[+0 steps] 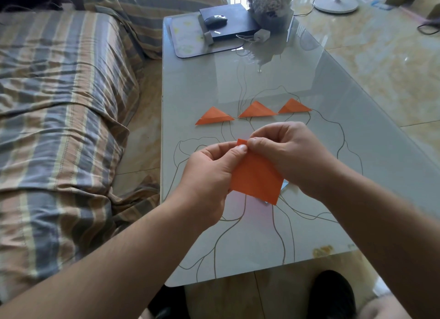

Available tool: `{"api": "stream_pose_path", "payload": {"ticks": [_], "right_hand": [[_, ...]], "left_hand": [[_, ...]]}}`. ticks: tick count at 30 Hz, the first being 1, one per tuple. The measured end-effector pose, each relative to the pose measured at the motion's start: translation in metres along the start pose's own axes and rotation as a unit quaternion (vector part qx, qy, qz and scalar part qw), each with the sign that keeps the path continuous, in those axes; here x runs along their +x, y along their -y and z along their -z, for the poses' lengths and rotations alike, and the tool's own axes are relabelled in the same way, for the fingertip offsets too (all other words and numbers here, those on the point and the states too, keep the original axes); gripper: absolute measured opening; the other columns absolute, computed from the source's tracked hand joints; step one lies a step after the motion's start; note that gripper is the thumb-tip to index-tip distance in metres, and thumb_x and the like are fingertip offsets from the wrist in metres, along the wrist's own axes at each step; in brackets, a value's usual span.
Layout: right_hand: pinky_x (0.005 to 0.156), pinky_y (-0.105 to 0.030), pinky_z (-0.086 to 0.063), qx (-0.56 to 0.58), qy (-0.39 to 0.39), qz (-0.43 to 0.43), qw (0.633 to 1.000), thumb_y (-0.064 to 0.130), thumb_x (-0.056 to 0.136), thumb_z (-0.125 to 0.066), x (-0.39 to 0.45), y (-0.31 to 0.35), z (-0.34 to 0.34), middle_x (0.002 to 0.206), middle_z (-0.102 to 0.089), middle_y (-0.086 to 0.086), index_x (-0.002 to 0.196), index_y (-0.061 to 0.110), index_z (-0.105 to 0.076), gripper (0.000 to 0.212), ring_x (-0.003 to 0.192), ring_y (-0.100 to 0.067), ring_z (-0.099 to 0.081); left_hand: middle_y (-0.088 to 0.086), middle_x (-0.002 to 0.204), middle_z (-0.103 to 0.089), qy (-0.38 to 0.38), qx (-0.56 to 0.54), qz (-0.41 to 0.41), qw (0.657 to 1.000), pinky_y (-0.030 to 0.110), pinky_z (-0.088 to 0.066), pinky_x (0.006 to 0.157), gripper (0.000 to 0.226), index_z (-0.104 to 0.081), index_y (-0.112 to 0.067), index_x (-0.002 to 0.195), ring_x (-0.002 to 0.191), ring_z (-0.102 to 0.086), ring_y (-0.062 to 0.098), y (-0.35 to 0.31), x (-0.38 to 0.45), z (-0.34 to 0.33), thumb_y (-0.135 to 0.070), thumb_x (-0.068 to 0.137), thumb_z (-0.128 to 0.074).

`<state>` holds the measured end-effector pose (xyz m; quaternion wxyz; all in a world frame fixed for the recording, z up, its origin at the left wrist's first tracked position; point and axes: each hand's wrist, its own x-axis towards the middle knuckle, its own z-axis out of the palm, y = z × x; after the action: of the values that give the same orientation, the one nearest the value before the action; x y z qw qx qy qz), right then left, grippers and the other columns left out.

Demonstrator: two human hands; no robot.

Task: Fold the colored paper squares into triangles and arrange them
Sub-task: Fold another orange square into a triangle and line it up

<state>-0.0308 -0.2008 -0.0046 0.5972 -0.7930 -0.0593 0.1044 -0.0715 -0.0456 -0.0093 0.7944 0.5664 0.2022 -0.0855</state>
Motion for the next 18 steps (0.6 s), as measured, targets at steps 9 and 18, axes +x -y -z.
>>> {"api": "stream_pose_path", "payload": {"ticks": [9,18], "right_hand": [[0.064,-0.035,-0.054,0.008,-0.01,-0.017,1.0,0.02,0.093,-0.073,0.0003,0.0007,-0.0012,0.075,-0.075,-0.002,0.081,0.017,-0.079,0.014,0.069,-0.013,-0.067],[0.063,-0.037,-0.052,0.012,0.003,-0.028,1.0,0.015,0.091,-0.071,-0.0018,0.0065,0.0005,0.073,-0.072,-0.007,0.081,0.015,-0.079,0.014,0.066,-0.014,-0.064]], "left_hand": [[0.01,0.099,-0.078,-0.012,0.052,-0.04,0.998,0.05,-0.061,0.092,0.009,-0.073,-0.014,0.1,0.093,-0.075,0.026,0.0007,0.0015,0.0025,-0.012,0.092,-0.076],[0.007,0.092,-0.079,0.003,0.125,-0.091,0.988,0.05,-0.064,0.08,0.028,-0.066,-0.025,0.111,0.088,-0.078,0.029,-0.0055,-0.0003,0.0072,-0.013,0.09,-0.08]]}}
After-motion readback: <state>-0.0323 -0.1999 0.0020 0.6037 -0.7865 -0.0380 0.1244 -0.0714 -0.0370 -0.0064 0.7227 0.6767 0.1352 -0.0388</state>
